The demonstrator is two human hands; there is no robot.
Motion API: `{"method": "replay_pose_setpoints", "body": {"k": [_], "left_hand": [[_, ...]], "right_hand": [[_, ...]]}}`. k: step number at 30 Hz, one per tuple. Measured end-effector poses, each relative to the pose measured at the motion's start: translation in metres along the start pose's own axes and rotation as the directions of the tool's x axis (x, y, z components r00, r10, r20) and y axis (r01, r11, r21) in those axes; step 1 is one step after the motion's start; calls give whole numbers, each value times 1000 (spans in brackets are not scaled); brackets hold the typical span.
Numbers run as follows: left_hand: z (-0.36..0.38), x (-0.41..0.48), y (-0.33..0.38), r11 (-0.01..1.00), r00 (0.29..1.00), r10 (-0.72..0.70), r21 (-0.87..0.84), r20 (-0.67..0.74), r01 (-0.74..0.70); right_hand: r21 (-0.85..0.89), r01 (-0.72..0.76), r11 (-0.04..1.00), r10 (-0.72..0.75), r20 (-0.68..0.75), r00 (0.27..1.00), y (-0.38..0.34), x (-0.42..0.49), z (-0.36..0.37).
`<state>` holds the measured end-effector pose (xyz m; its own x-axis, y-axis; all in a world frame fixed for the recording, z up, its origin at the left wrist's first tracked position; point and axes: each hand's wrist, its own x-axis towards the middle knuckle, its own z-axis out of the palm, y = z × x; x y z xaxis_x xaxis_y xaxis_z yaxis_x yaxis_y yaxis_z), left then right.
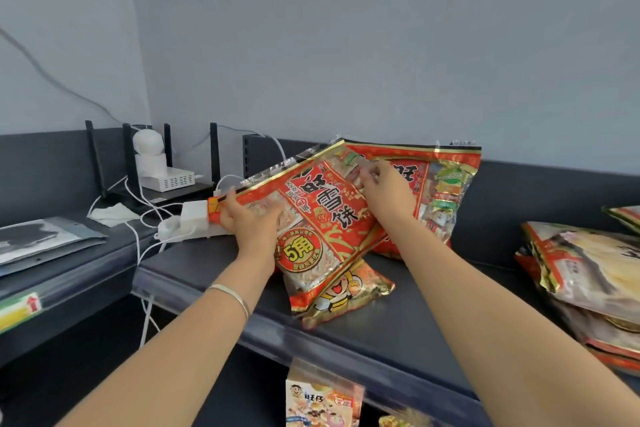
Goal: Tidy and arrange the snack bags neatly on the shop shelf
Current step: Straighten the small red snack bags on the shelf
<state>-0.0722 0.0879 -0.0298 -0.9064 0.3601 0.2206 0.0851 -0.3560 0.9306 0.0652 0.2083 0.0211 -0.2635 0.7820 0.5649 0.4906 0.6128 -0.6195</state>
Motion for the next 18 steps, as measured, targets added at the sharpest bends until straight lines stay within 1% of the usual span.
{"method": "replay_pose_setpoints", "body": {"k": [2, 4, 5, 7, 9, 10, 11, 13, 14, 16, 18], "left_hand": [[-1, 4, 8, 988, 1000, 15, -153, -21, -18], [1, 2, 19, 977, 999, 27, -212, 17, -22], [4, 1, 23, 978, 998, 13, -207, 60, 0], [15, -8, 30, 983, 979, -79, -148, 189, 108], [29, -21, 34, 975, 926, -187, -57, 328, 216], [36, -25, 35, 972, 910, -200, -42, 364, 230], [42, -29, 37, 974, 906, -184, -52, 380, 220], [53, -33, 42, 984, 909, -120, -70, 400, 161], [57, -33, 44, 990, 905, -95, -58, 415, 130], [64, -33, 47, 996, 884, -66, -21, 464, 86], [71, -34, 45, 998, 856, -61, 18, 513, 61]], "right_hand": [[153, 34, 988, -26, -58, 998, -2, -7, -10], [301, 26, 953, 11, -119, 993, -2, -10, -18], [357, 12, 934, 45, -150, 988, -2, -11, -23], [433, -25, 901, 128, -210, 969, -1, -9, -34], [491, -47, 870, 191, -248, 950, 5, -5, -45], [523, -65, 850, 214, -229, 950, 10, -3, -53], [566, -96, 819, 234, -177, 956, 17, -2, -60], [655, -194, 730, 260, -3, 966, 32, 0, -76], [667, -246, 703, 265, 75, 961, 41, 1, -83], [666, -340, 664, 287, 193, 938, 55, -1, -99], [669, -456, 586, 300, 343, 890, 68, -3, -112]]}}
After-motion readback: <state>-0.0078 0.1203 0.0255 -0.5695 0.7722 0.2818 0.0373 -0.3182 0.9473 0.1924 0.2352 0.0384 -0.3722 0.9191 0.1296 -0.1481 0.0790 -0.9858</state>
